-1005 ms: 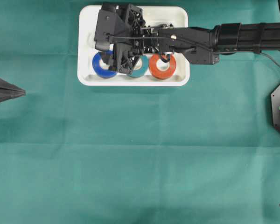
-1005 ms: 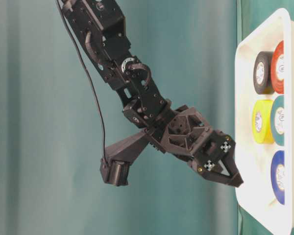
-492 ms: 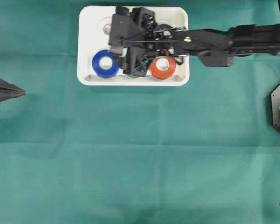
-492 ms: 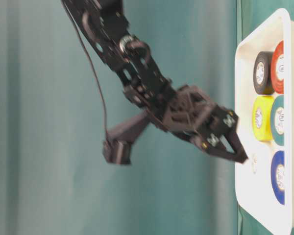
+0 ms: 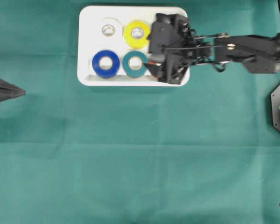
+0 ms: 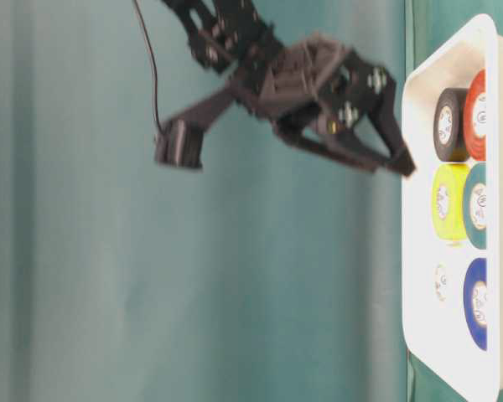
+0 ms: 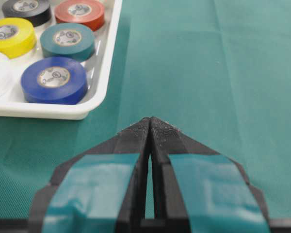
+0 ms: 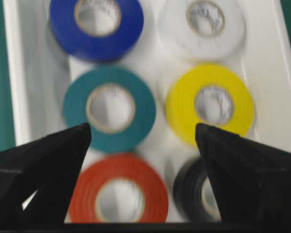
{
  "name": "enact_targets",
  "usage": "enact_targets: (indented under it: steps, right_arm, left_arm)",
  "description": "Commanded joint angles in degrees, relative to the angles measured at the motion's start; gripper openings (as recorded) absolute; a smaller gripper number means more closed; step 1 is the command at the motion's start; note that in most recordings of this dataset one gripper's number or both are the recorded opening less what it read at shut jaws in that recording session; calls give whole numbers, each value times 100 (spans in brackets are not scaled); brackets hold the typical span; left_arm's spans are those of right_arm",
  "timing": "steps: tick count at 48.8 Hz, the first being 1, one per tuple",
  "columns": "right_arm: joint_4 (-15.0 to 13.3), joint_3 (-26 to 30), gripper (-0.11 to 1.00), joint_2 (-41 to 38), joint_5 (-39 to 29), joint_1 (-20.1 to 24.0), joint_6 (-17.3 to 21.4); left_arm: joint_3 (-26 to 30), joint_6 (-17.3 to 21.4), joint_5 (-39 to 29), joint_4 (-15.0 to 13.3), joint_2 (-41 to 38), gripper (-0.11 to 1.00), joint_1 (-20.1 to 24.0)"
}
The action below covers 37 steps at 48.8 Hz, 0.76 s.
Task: Put the tape into the white case with the right arm.
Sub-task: 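Open the right gripper and retract it to the right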
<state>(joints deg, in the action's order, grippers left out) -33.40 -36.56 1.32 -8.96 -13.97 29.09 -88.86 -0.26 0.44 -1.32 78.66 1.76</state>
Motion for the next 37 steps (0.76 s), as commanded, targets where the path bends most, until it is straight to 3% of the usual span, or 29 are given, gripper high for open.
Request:
enact_targets:
  steps: [1,37]
  right_arm:
    - [-9,-185,79,431,79,0,9]
    - [-9,-2610,78,2936,1099,-220,62]
  left_arm:
    - [70,9,53,0,-44,0,18]
    - [70,9,53,0,-44,0,18]
